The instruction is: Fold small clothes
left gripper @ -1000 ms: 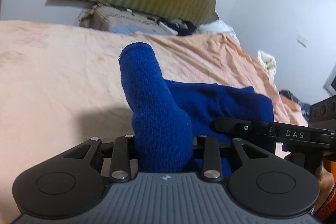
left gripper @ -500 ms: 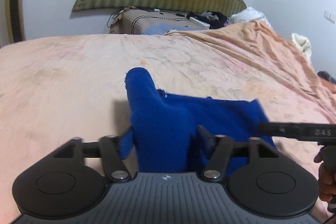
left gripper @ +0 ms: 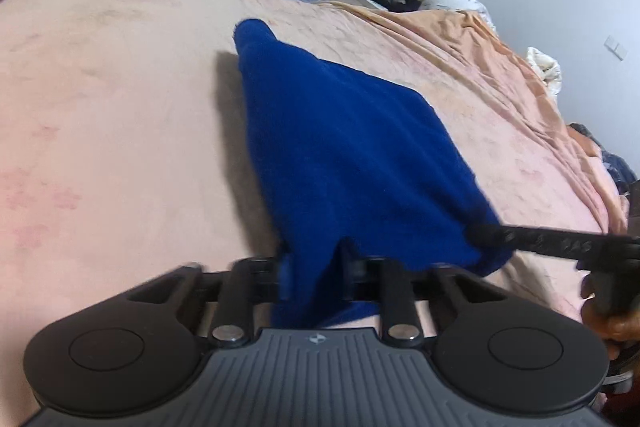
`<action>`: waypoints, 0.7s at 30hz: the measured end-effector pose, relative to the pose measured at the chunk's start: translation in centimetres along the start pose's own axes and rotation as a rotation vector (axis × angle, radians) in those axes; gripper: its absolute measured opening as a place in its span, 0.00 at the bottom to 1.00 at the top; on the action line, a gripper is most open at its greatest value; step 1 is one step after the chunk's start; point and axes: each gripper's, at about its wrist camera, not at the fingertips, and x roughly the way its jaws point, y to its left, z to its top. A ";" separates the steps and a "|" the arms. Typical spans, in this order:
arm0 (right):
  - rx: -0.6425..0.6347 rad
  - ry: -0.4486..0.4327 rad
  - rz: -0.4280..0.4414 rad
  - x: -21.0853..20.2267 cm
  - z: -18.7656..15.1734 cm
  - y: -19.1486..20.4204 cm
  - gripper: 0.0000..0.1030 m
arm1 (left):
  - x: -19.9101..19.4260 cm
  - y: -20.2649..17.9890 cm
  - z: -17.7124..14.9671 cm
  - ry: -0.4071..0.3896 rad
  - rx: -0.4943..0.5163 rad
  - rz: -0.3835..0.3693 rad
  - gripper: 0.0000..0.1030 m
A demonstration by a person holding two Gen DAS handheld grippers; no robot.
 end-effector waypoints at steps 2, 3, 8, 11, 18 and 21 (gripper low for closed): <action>-0.010 -0.030 -0.012 -1.2 -0.3 0.4 0.15 | -1.1 0.2 -0.1 -0.018 -0.025 0.005 0.14; -0.009 -0.037 -0.029 -1.3 -0.4 0.4 0.15 | -1.5 0.4 -0.2 -0.027 -0.029 0.016 0.14; -0.028 -0.039 -0.156 -1.2 -1.8 1.0 0.49 | -2.5 -0.8 -1.4 -0.017 -0.019 0.117 0.23; -0.098 -0.084 -0.184 -2.4 -3.1 3.1 0.65 | -3.1 -2.5 -2.6 -0.041 0.010 0.183 0.67; -0.249 -0.085 -0.246 -2.7 -5.1 5.9 0.76 | -2.5 -5.0 -5.0 -0.041 0.087 0.318 0.78; -0.244 -0.080 -0.248 -2.9 -5.9 6.1 0.80 | -2.5 -5.4 -5.9 -0.035 0.089 0.329 0.78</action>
